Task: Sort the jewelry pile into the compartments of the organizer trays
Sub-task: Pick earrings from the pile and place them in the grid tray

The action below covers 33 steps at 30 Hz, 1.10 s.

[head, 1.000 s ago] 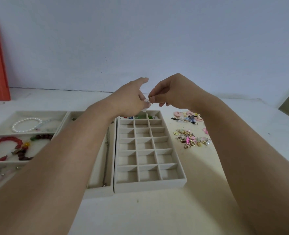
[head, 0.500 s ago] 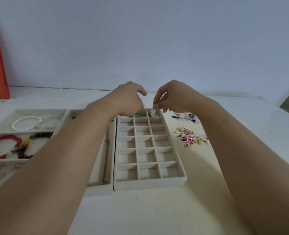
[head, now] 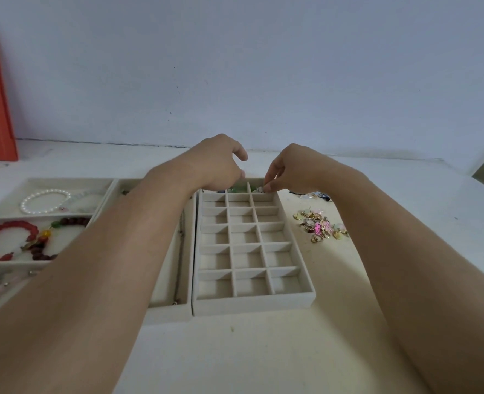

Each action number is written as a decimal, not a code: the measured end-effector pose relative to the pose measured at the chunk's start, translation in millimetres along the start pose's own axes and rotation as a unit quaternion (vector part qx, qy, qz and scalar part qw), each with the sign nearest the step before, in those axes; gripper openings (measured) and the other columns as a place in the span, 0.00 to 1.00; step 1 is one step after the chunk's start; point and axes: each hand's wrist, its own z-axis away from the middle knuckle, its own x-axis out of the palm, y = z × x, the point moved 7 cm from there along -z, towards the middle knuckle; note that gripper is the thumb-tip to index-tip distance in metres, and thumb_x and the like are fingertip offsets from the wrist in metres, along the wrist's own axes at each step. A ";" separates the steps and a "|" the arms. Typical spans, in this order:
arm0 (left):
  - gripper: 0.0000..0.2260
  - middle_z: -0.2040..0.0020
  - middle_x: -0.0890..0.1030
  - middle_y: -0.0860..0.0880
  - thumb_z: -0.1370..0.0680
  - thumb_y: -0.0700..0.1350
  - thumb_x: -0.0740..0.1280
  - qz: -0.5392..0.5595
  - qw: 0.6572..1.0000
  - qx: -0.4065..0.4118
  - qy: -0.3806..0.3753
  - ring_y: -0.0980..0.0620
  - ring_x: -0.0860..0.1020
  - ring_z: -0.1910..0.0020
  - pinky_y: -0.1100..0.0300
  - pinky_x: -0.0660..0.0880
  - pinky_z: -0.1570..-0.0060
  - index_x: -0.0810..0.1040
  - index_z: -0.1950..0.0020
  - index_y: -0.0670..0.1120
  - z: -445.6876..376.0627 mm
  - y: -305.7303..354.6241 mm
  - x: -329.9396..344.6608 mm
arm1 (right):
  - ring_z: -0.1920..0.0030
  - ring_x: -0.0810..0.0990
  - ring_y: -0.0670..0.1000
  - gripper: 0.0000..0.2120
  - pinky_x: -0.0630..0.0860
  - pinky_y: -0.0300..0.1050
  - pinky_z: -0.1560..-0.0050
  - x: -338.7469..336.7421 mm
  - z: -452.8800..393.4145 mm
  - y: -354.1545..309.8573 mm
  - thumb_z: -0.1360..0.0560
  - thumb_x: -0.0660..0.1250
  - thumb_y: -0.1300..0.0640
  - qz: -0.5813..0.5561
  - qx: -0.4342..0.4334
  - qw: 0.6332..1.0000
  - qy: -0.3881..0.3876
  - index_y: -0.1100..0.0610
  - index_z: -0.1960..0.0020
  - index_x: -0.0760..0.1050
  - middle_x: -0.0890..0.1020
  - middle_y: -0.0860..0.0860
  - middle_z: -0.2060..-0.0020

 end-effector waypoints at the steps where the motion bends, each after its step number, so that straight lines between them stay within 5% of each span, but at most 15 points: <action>1: 0.17 0.38 0.80 0.48 0.21 0.46 0.69 0.000 1.000 -0.001 -0.001 0.49 0.78 0.57 0.59 0.71 0.54 0.75 0.33 0.54 -0.4 -0.1 0.1 | 0.70 0.76 0.52 0.04 0.73 0.40 0.67 -0.1 -0.4 0.1 0.28 0.77 0.49 0.006 0.001 1.000 0.002 0.48 0.56 0.85 0.86 0.59 0.57; 7: 0.17 0.35 0.78 0.48 0.20 0.46 0.69 -0.006 1.000 -0.002 -0.002 0.48 0.75 0.52 0.59 0.70 0.51 0.75 0.32 0.54 0.1 -0.7 -1.0 | 0.69 0.76 0.52 0.05 0.73 0.40 0.67 0.7 -0.9 1.0 0.27 0.76 0.48 0.028 0.016 0.999 0.005 0.48 0.55 0.85 0.79 0.52 0.70; 11: 0.17 0.35 0.78 0.48 0.20 0.46 0.69 -0.004 1.000 -0.002 -0.003 0.48 0.75 0.52 0.59 0.70 0.51 0.75 0.32 0.53 0.0 -0.7 -0.5 | 0.68 0.79 0.54 0.01 0.77 0.43 0.65 1.4 -0.8 -2.0 0.26 0.75 0.51 0.047 0.019 0.999 0.020 0.46 0.57 0.85 0.82 0.50 0.66; 15: 0.17 0.36 0.79 0.48 0.20 0.46 0.69 -0.004 1.000 -0.003 -0.001 0.49 0.77 0.55 0.59 0.71 0.53 0.75 0.32 0.53 0.5 -0.7 -0.6 | 0.71 0.80 0.55 0.09 0.83 0.52 0.61 -0.3 -2.4 -3.1 0.27 0.73 0.57 0.053 0.019 0.998 0.034 0.44 0.63 0.83 0.86 0.52 0.62; 21: 0.17 0.35 0.78 0.48 0.20 0.46 0.69 0.003 1.000 -0.005 -0.002 0.48 0.77 0.53 0.59 0.70 0.54 0.75 0.32 0.53 1.5 -0.4 -1.3 | 0.67 0.79 0.51 0.09 0.79 0.45 0.58 -6.7 7.9 -11.8 0.23 0.70 0.57 0.081 0.022 0.996 0.013 0.44 0.55 0.85 0.80 0.46 0.69; 26: 0.16 0.35 0.78 0.47 0.19 0.45 0.67 0.001 1.000 0.000 0.000 0.50 0.78 0.57 0.60 0.71 0.57 0.75 0.32 0.52 3.4 2.3 -2.1 | 0.46 0.84 0.54 0.15 0.78 0.46 0.47 -0.6 19.9 -23.3 0.21 0.63 0.62 0.192 0.051 0.978 -0.064 0.52 0.38 0.82 0.86 0.54 0.49; 30: 0.16 0.34 0.78 0.47 0.19 0.45 0.67 -0.005 1.000 0.003 0.000 0.49 0.76 0.53 0.60 0.69 0.54 0.75 0.31 0.51 4.2 4.0 -1.7 | 0.42 0.83 0.53 0.16 0.77 0.50 0.37 2.9 25.9 -28.1 0.19 0.60 0.62 0.226 0.064 0.967 -0.098 0.55 0.36 0.81 0.86 0.53 0.47; 33: 0.16 0.35 0.79 0.48 0.19 0.45 0.66 -0.011 1.000 0.004 -0.001 0.51 0.77 0.58 0.61 0.70 0.61 0.75 0.31 0.52 4.8 4.7 -2.0 | 0.42 0.83 0.52 0.16 0.77 0.50 0.37 3.0 28.7 -28.7 0.19 0.60 0.61 0.234 0.063 0.964 -0.107 0.55 0.35 0.80 0.86 0.52 0.48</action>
